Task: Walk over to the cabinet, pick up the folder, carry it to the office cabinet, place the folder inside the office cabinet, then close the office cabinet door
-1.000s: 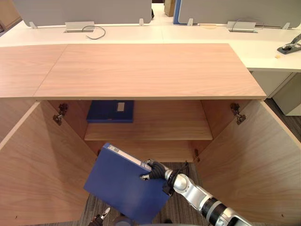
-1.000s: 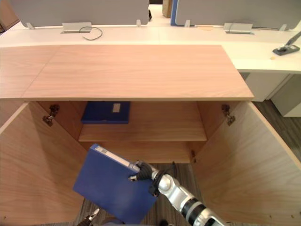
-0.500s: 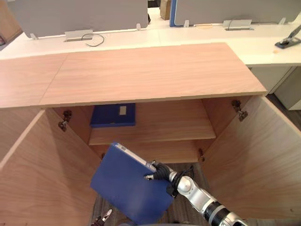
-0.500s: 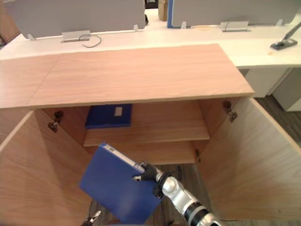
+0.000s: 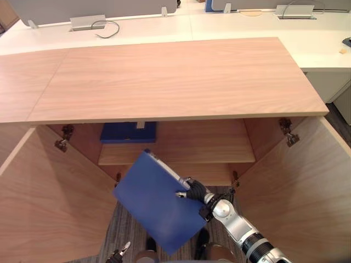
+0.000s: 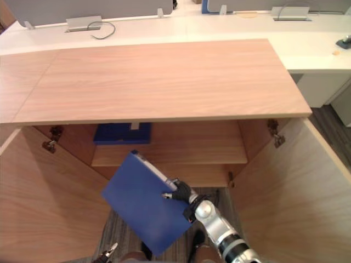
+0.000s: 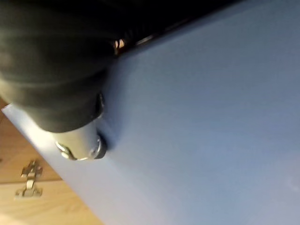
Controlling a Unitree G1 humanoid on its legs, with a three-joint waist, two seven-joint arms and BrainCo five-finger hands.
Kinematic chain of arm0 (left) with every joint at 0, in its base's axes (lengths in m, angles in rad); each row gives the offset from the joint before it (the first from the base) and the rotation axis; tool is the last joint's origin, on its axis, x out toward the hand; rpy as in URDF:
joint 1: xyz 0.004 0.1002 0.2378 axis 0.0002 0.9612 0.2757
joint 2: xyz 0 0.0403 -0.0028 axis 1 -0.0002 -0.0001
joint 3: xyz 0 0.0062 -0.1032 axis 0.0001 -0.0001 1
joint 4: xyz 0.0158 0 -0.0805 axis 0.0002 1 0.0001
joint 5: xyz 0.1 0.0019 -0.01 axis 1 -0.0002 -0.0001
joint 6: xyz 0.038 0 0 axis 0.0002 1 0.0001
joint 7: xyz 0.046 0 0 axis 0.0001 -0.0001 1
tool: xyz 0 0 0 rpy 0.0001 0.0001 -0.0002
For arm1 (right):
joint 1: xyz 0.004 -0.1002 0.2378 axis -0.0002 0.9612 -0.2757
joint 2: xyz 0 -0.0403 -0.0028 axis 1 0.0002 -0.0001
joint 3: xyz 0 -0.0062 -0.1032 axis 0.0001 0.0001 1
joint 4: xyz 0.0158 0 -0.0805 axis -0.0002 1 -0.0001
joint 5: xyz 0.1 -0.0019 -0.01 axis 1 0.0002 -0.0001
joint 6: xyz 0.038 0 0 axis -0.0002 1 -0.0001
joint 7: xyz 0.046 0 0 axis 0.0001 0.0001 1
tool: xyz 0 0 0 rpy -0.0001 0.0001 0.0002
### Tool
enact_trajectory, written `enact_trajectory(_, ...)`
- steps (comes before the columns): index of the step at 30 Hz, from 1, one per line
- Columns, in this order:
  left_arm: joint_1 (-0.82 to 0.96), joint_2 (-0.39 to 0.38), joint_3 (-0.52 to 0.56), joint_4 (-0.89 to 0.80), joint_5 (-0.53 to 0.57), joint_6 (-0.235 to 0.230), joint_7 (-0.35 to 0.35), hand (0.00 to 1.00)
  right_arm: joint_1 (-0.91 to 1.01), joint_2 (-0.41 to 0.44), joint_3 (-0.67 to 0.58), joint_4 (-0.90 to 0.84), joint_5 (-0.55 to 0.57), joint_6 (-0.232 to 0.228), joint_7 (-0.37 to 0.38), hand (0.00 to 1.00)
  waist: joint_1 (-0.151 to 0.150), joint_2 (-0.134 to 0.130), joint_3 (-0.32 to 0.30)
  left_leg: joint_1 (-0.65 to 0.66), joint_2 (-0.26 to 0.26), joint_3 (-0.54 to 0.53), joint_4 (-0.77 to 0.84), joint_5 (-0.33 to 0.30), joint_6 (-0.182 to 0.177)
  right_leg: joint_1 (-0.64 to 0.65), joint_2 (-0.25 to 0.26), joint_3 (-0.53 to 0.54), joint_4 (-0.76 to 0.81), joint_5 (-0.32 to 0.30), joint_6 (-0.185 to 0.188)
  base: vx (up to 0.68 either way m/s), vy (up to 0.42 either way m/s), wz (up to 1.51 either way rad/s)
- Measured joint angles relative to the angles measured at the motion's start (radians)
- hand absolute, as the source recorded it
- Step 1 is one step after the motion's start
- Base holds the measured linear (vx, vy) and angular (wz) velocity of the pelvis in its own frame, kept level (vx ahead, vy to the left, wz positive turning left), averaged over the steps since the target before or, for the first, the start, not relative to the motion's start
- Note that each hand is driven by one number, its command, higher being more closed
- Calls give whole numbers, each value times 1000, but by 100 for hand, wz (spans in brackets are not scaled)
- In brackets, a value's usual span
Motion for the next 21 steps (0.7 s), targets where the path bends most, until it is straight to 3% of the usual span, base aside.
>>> enact_trajectory(8,-23,-8,-100,-86,26,-5,-16,0,25,15,-11,-25,-1,5,-10,100,-16,3,-25,21,6,14,-26,-7,-9,35,8,-13,-50,3,4,166,18,4)
enact_trajectory(17,-15,-1,-99,-73,56,-7,-28,0,10,4,-16,26,-7,-3,8,100,-14,2,-38,10,-15,62,-36,-17,-6,13,5,35,-99,49,19,6,64,-13)
enact_trajectory(20,-15,-2,-83,-72,51,-7,-32,0,8,23,-111,175,152,10,8,100,-11,3,-37,-4,-25,57,-32,-14,-2,12,-4,34,-118,67,22,-90,48,2)
enact_trajectory(21,-15,-2,-70,-69,45,-5,-32,0,9,47,-197,219,290,22,-17,100,-11,4,-36,-15,-28,52,-32,-9,5,5,-8,32,-119,72,22,-100,24,4)
